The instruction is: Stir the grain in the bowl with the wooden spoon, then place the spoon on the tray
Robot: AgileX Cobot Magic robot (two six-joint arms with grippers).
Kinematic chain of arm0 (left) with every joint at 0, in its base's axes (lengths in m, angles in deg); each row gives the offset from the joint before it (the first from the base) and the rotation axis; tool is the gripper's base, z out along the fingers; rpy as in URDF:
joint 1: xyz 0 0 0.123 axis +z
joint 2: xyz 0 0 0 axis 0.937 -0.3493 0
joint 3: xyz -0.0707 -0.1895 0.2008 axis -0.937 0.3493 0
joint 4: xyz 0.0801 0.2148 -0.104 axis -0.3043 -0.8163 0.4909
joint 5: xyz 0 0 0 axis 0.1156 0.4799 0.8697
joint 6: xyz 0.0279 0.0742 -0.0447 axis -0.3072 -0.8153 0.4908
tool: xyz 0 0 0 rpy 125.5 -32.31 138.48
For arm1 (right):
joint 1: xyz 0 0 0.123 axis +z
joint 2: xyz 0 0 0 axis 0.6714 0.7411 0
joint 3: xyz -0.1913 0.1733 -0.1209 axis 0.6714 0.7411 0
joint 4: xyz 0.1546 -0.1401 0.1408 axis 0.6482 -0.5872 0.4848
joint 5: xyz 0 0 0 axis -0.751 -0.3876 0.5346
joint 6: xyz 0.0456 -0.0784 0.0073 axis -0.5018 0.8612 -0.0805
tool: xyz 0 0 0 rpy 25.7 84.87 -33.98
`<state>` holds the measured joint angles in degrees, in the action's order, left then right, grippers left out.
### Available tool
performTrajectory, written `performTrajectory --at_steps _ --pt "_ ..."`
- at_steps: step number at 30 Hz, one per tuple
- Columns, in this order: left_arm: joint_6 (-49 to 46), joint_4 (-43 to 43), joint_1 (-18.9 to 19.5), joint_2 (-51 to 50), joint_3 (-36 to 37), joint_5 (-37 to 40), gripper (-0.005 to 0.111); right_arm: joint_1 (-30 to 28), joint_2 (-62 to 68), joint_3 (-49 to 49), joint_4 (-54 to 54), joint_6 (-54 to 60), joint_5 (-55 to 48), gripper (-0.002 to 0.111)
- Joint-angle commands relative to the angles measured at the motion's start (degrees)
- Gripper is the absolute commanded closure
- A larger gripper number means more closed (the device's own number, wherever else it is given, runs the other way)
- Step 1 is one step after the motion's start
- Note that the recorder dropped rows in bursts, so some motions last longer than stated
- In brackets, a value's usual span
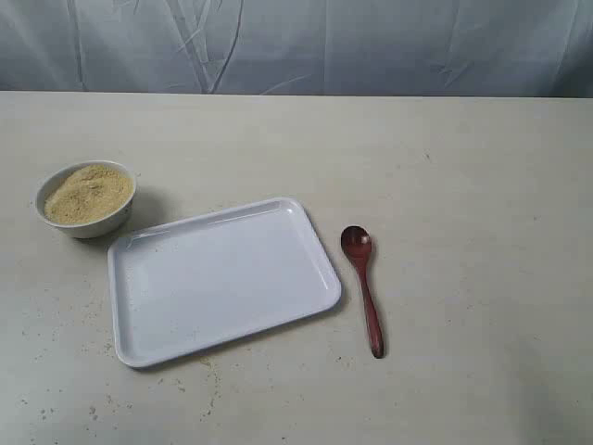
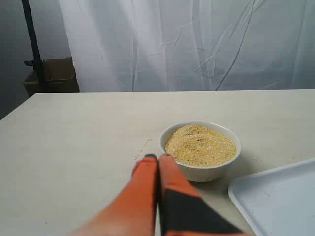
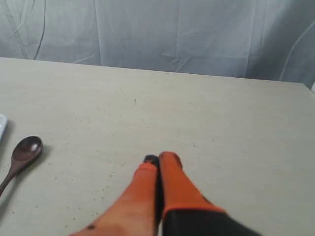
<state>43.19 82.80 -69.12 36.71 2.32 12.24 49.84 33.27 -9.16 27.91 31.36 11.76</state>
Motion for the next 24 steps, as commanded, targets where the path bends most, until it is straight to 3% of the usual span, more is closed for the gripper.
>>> performTrajectory --at_steps 1,13,24 --pt "0.06 -0.05 0.05 0.29 0.28 -0.31 0.106 -0.22 -0.38 0.28 0.05 0.13 0.34 0.108" --pt "0.06 -0.05 0.05 0.29 0.28 -0.31 0.106 -0.22 -0.38 0.28 -0.22 0.13 2.37 0.108" --pt "0.06 -0.05 0.05 0.29 0.28 -0.31 0.106 -0.22 -0.38 0.28 0.33 0.13 42.13 0.108"
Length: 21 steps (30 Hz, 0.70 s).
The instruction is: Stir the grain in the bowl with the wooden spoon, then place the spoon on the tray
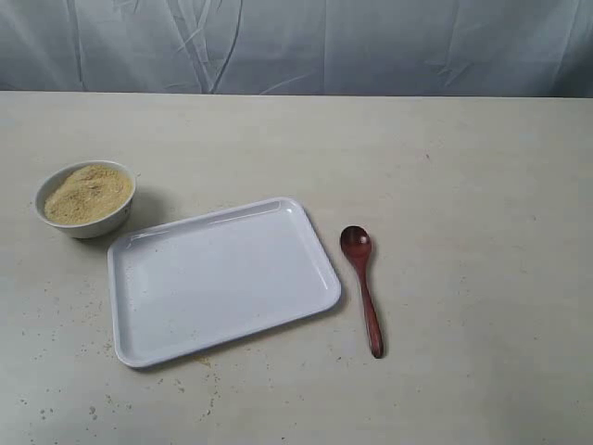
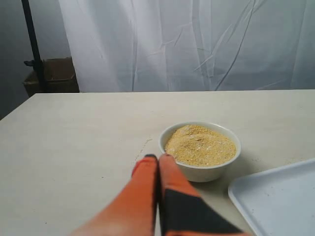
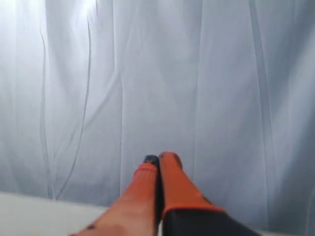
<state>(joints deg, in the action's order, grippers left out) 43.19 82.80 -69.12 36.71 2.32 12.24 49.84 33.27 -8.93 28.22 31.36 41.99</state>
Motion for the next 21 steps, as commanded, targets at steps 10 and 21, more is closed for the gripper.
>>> performTrajectory --at_steps 10,21 --pt "0.06 -0.05 0.05 0.29 0.28 -0.31 0.106 -0.22 -0.38 0.05 0.92 0.13 19.23 0.108" --pt "0.06 -0.05 0.05 0.29 0.28 -0.31 0.106 -0.22 5.39 -13.59 -0.37 -1.4 -12.0 0.109"
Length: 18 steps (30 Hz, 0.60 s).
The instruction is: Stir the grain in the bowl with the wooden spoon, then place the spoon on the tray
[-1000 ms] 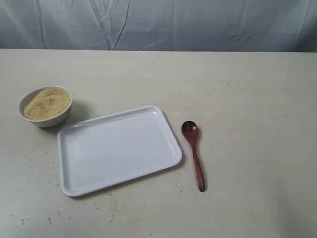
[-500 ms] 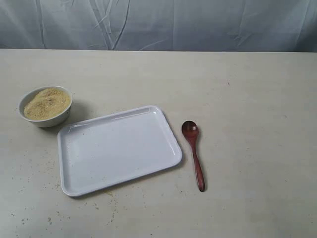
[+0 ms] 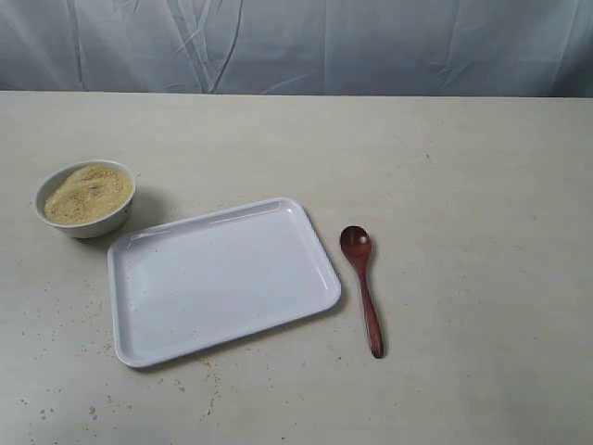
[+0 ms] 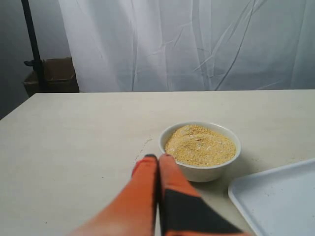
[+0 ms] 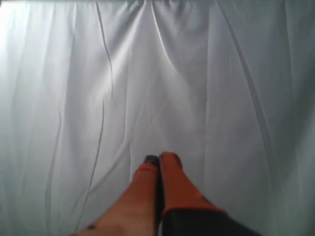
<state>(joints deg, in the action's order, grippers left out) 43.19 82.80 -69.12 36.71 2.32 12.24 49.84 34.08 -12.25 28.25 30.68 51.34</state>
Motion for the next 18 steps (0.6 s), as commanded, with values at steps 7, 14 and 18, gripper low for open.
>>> performTrajectory --at_steps 7,14,18 --pt "0.06 -0.05 0.05 0.29 0.28 -0.31 0.106 -0.22 28.82 -34.26 3.64 -0.5 -58.11 0.109" --pt "0.06 -0.05 0.05 0.29 0.28 -0.31 0.106 -0.22 47.85 -32.77 14.07 -2.49 -61.93 0.109" --pt "0.06 -0.05 0.05 0.29 0.28 -0.31 0.106 10.39 67.33 -36.51 18.46 0.97 -63.44 0.109"
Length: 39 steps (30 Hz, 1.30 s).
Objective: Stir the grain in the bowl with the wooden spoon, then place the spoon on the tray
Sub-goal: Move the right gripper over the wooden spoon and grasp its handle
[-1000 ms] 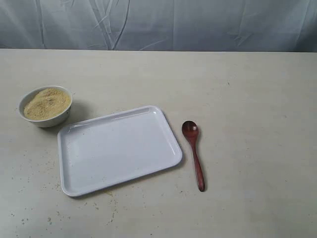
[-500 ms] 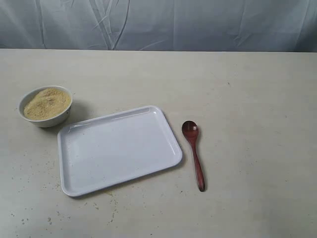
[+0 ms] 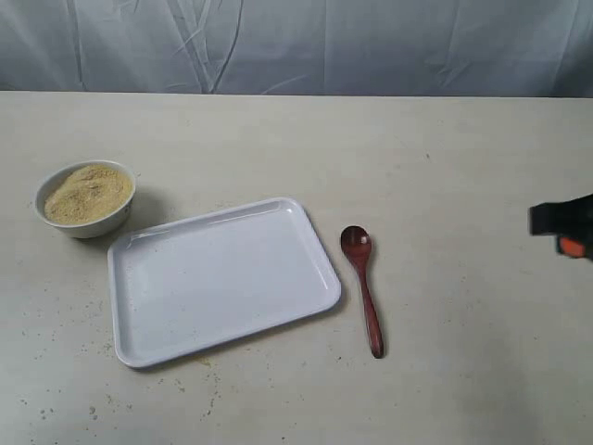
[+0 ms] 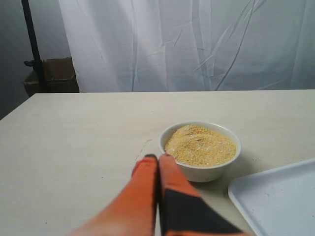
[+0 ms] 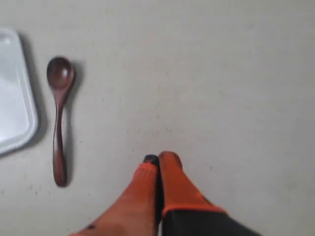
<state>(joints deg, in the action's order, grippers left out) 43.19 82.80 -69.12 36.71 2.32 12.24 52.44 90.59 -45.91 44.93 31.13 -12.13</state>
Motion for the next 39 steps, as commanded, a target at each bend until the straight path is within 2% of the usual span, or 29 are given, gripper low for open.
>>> performTrajectory --at_steps 1,4,11,17,19,23,30,35,37,39 --pt "0.06 -0.05 0.05 0.29 0.28 -0.31 0.106 11.59 15.08 -4.54 1.16 -1.23 0.22 0.109" --pt "0.06 -0.05 0.05 0.29 0.28 -0.31 0.106 21.54 27.62 -11.91 -3.31 -7.32 0.22 0.109" --pt "0.06 -0.05 0.05 0.29 0.28 -0.31 0.106 28.76 40.39 -19.62 -13.94 -25.17 2.06 0.107" --pt "0.06 -0.05 0.05 0.29 0.28 -0.31 0.106 32.38 44.78 -20.28 -19.34 -32.13 5.01 0.072" --pt "0.06 -0.05 0.05 0.29 0.28 -0.31 0.106 32.62 45.86 -20.28 -20.19 -34.1 5.79 0.07" --pt "0.06 -0.05 0.05 0.29 0.28 -0.31 0.106 32.76 47.53 -20.28 -23.85 -39.93 6.0 0.07" --pt "0.06 -0.05 0.05 0.29 0.28 -0.31 0.106 32.75 49.39 -20.28 -24.59 -41.2 7.24 0.07" --pt "0.06 -0.05 0.05 0.29 0.28 -0.31 0.106 32.75 51.49 -20.28 -24.42 -41.44 5.61 0.076" --pt "0.06 -0.05 0.05 0.29 0.28 -0.31 0.106 32.75 51.49 -20.28 -24.42 -41.44 4.49 0.083" --pt "0.06 -0.05 0.05 0.29 0.28 -0.31 0.106 32.75 50.79 -20.28 -25.55 -41.44 2.98 0.105"
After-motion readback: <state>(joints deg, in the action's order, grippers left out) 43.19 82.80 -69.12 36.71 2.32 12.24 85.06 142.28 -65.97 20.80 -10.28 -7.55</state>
